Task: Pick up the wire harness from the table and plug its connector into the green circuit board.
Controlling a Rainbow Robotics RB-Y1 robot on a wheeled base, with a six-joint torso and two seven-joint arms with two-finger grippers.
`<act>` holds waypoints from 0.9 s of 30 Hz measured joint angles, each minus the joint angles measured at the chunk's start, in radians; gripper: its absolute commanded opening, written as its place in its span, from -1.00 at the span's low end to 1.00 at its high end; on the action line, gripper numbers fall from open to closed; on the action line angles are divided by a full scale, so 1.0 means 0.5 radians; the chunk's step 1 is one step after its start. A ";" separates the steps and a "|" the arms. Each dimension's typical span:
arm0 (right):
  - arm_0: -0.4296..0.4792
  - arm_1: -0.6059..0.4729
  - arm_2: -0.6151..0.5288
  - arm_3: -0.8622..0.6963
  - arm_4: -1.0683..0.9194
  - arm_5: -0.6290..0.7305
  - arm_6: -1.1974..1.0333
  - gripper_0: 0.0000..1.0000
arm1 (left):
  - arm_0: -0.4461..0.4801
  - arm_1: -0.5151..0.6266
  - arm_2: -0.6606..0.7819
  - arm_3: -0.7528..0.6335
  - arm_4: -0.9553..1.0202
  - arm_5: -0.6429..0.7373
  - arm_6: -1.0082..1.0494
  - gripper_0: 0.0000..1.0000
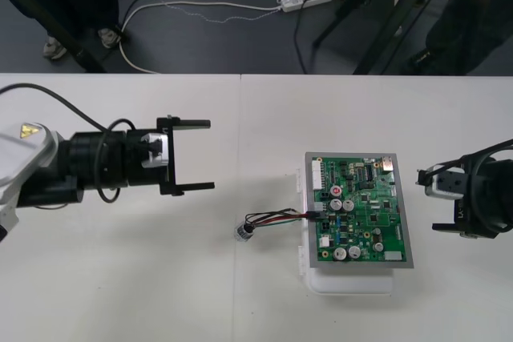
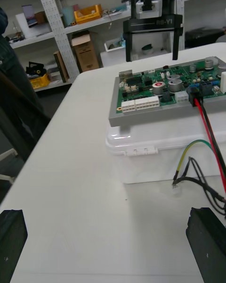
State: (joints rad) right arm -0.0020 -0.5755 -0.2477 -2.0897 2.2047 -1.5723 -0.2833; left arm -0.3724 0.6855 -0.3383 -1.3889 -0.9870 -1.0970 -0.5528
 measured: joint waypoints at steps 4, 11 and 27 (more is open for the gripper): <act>-0.001 -0.021 -0.093 0.001 -0.296 0.000 0.000 1.00 | 0.000 0.066 0.118 -0.141 -0.088 -0.023 0.191 1.00; -0.008 -0.026 -0.216 0.001 -0.706 0.000 0.000 1.00 | 0.000 0.064 0.415 -0.283 -0.293 -0.181 1.009 1.00; -0.058 -0.026 -0.328 0.002 -1.434 0.000 -0.001 1.00 | -0.001 -0.076 0.974 -0.619 -0.444 -0.626 1.354 1.00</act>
State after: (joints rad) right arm -0.0307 -0.5884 -0.4119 -2.0886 1.4878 -1.5723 -0.2836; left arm -0.3729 0.6473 0.1489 -1.6985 -1.2092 -1.4099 0.1243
